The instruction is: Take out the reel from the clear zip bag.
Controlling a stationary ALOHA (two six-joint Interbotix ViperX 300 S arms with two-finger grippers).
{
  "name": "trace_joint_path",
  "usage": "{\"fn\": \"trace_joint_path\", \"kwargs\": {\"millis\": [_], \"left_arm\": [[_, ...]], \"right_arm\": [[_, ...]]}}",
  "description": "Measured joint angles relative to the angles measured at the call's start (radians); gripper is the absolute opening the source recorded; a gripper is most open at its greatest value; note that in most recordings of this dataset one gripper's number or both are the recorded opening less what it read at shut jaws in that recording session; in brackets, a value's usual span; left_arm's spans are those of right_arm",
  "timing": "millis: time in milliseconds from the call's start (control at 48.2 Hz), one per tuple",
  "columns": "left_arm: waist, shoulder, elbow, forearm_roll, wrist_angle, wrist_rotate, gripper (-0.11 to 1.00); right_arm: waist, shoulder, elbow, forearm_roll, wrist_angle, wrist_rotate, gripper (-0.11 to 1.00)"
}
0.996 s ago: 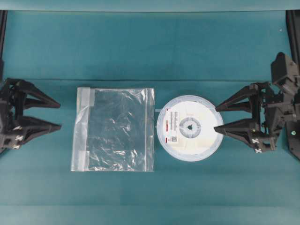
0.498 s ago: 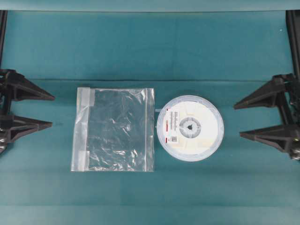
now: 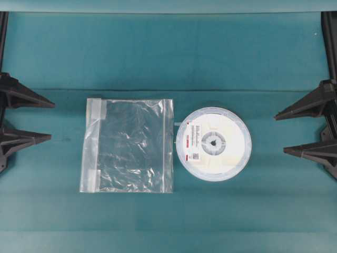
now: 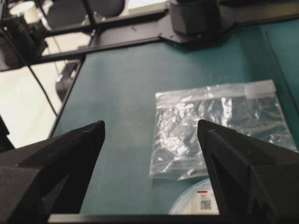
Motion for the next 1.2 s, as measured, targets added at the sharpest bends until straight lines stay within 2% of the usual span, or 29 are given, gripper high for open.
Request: {"fn": "trace_joint_path", "kwargs": {"millis": [1203], "left_arm": [[0.000,-0.044,-0.017,0.000,0.063,-0.003,0.89]], "right_arm": [[-0.077,-0.058,0.000,0.000,0.002,-0.002,0.93]]}}
